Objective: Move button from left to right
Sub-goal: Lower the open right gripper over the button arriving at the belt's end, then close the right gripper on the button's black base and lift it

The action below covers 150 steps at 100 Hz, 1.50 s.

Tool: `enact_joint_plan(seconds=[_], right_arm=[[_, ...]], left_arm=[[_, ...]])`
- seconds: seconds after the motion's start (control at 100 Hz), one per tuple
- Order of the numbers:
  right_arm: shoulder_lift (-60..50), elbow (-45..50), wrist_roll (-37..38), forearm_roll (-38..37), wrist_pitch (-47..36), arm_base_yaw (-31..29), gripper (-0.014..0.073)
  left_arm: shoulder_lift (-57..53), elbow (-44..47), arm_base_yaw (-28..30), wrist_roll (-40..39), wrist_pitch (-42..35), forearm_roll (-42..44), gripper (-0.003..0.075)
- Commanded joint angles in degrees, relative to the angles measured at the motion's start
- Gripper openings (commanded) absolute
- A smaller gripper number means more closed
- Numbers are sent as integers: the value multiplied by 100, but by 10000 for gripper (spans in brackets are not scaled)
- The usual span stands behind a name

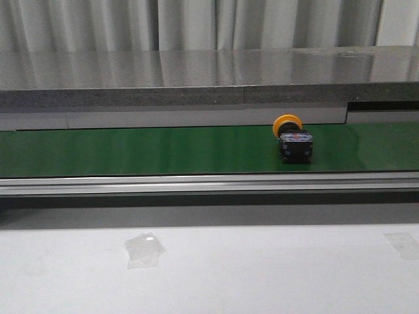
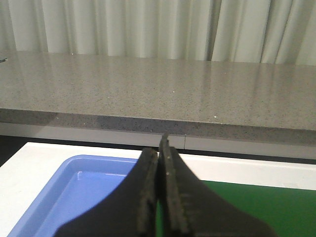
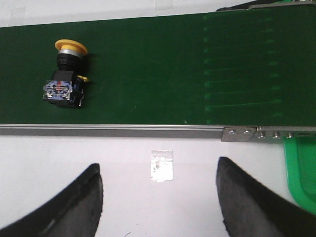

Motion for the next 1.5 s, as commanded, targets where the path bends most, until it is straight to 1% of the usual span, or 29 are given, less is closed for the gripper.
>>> enact_joint_plan(seconds=[0.0, 0.26, 0.35, 0.5, 0.67, 1.01, 1.35, 1.49], right_arm=[[61, -340, -211, 158, -286, 11, 522], [987, -1153, -703, 806, 59, 11, 522], [1331, -1325, -798, 897, 93, 11, 522], [1836, -1451, -954, 913, 52, 11, 522], [2281, -1460, -1144, 913, -227, 11, 522], [2833, -1479, -1174, 913, -758, 11, 522], [3492, -1772, -1253, 900, -878, 11, 522], [3764, -1813, -1253, 752, -883, 11, 522]], left_arm=[[19, -163, -14, -61, -400, -63, -20], [19, -163, -14, -61, -400, -63, -20], [19, -163, -14, -61, -400, -63, -20], [19, -163, -14, -61, -400, -63, -20], [19, -163, -14, -61, -400, -63, -20], [19, -163, -14, -61, -400, -63, -20], [19, -163, -14, -61, -400, -63, -20], [19, -163, -14, -61, -400, -63, -20]])
